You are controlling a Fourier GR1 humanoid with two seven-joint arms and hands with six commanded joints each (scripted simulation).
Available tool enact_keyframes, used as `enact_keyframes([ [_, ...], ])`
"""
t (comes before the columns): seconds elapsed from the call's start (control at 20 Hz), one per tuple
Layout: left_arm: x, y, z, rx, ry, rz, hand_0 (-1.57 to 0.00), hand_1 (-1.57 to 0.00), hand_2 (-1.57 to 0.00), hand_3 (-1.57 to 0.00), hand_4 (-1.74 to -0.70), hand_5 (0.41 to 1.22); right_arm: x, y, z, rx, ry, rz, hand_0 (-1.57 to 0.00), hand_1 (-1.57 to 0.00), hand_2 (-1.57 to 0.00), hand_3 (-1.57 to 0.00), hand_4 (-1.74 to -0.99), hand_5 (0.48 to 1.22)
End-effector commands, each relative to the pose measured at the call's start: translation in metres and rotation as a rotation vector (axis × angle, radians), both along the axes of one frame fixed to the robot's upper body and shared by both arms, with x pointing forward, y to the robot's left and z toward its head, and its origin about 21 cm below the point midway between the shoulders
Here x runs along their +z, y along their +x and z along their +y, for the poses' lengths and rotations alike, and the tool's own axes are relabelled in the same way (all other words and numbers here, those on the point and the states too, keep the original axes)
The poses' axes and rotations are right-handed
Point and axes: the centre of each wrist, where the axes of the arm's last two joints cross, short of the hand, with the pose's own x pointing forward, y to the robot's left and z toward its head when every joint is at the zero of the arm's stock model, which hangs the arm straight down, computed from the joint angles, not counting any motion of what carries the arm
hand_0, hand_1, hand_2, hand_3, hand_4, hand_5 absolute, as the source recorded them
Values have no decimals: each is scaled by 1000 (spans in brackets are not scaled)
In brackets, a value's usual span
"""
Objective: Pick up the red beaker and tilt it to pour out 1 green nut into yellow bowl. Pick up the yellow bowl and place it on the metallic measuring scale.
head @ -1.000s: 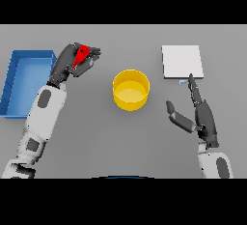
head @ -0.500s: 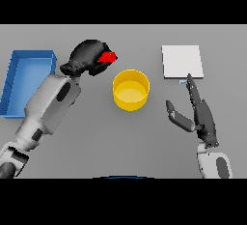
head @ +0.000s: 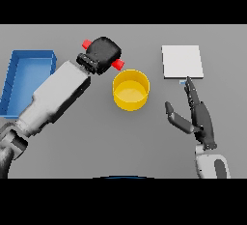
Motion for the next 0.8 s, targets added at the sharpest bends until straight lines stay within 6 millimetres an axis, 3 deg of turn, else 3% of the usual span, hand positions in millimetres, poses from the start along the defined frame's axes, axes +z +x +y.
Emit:
enact_keyframes([
  [0.0,2,1,-3,-29,36,-7,-1571,-1571,-1571,-1295,-1719,1217,1,1,0,-6,9,-2,1,1,1,1,-1206,639],
  [0.15,3,2,-13,-119,142,-6,-1571,-1571,-1571,-1429,-1725,1219,3,2,-5,-8,-14,-10,1,1,1,1,-1221,617],
  [0.3,5,2,-29,-176,257,-58,-1571,-1571,-1571,-1499,-1730,1220,1,-1,3,-18,-26,-30,1,1,1,1,-1213,591],
  [0.75,8,1,-44,-357,579,-190,-1571,-1571,-1571,-1561,-1737,1221,0,5,2,-32,-15,-35,1,1,1,1,-1135,567],
])
